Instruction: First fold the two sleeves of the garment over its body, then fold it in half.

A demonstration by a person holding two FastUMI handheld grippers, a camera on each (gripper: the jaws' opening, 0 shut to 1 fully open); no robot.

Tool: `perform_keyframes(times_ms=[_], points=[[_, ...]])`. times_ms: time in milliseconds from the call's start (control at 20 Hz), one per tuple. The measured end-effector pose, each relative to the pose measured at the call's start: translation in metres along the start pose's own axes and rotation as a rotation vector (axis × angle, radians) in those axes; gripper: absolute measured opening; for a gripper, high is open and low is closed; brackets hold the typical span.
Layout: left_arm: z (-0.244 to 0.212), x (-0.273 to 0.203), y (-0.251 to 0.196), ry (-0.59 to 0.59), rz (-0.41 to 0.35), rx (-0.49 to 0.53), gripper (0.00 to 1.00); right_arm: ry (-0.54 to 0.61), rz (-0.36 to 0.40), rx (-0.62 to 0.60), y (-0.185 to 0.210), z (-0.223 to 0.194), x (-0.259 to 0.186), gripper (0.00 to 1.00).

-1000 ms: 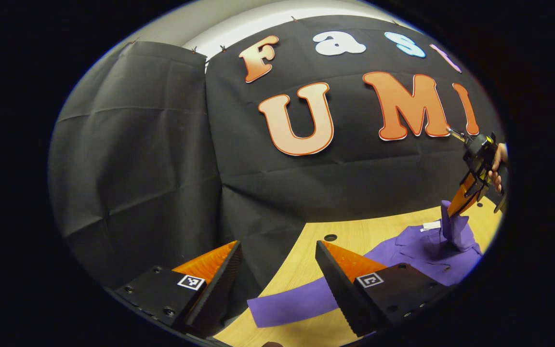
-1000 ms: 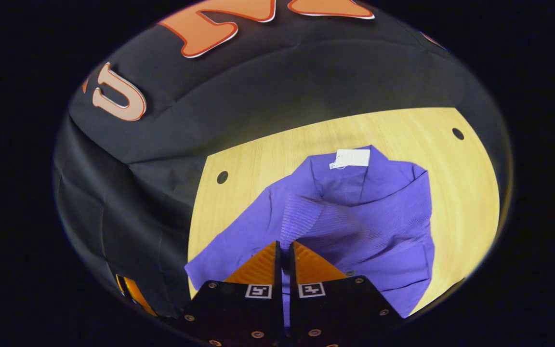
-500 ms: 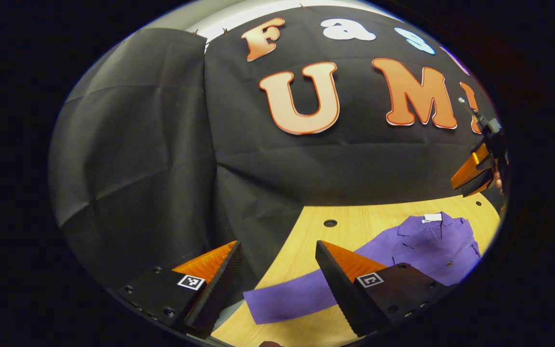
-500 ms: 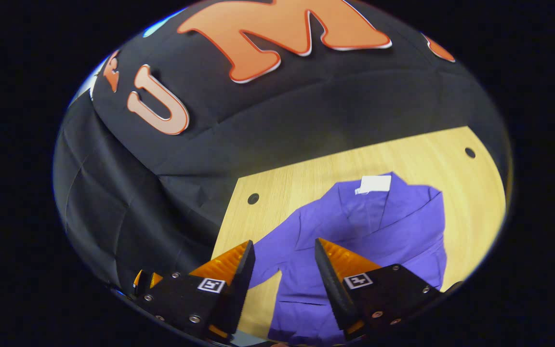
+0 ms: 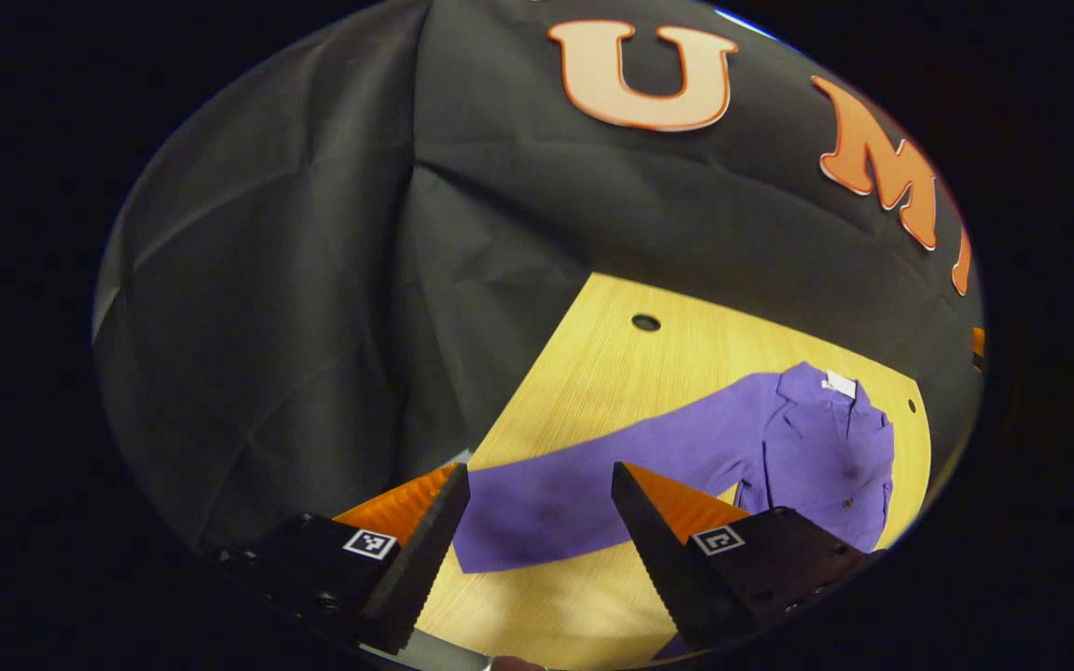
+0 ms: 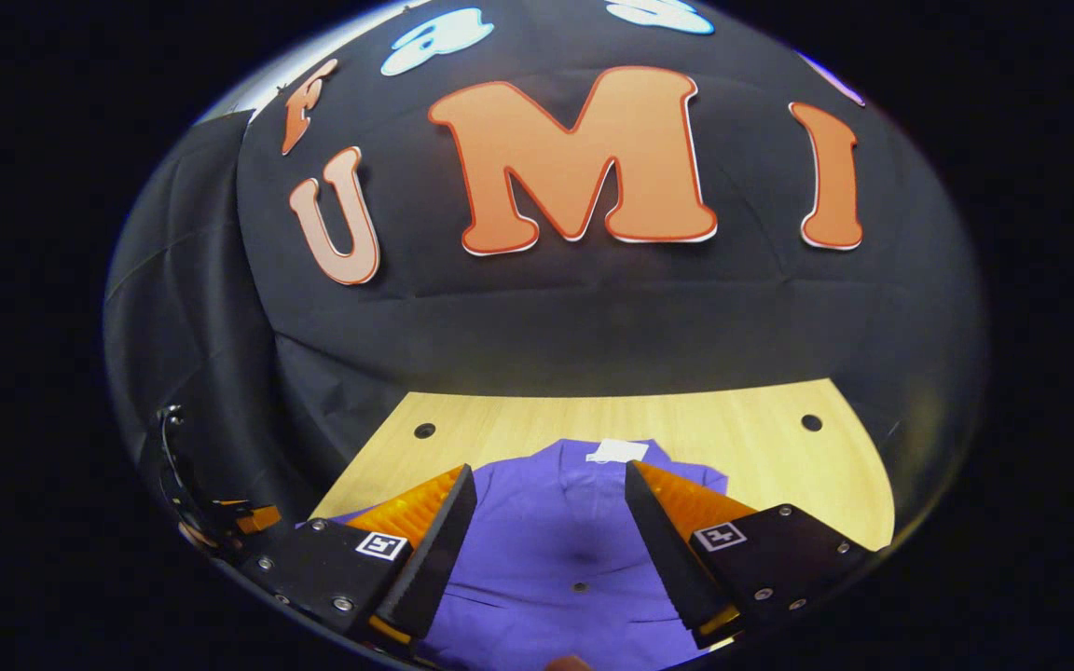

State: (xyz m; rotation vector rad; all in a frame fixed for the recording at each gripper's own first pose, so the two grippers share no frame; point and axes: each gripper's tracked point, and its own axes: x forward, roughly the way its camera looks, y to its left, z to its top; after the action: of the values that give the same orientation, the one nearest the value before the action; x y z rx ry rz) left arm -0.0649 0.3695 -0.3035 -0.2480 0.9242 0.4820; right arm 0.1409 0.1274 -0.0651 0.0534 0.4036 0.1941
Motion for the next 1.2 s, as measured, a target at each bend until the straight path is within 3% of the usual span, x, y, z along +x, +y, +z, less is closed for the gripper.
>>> perform_keyframes(times_ms=[150, 450, 550, 650, 1200], points=[[-0.028, 0.018, 0.008, 0.158, -0.002, -0.078, 0.99, -0.043, 0.001, -0.029, -0.016, -0.001, -0.019, 0.95], [-0.072, 0.045, 0.028, 0.365, 0.004, -0.198, 0.98, -0.069, -0.084, -0.062, -0.057, -0.004, -0.054, 0.95], [-0.087, 0.053, 0.033, 0.418, -0.003, -0.207, 0.98, -0.074, -0.099, -0.065, -0.066, -0.005, -0.062, 1.00], [-0.095, 0.064, 0.038, 0.462, -0.001, -0.210, 0.98, -0.074, -0.099, -0.051, -0.065, -0.010, -0.070, 0.95], [-0.120, 0.111, 0.049, 0.615, 0.074, -0.189, 0.95, -0.035, -0.245, -0.014, -0.091, -0.040, -0.104, 0.95]])
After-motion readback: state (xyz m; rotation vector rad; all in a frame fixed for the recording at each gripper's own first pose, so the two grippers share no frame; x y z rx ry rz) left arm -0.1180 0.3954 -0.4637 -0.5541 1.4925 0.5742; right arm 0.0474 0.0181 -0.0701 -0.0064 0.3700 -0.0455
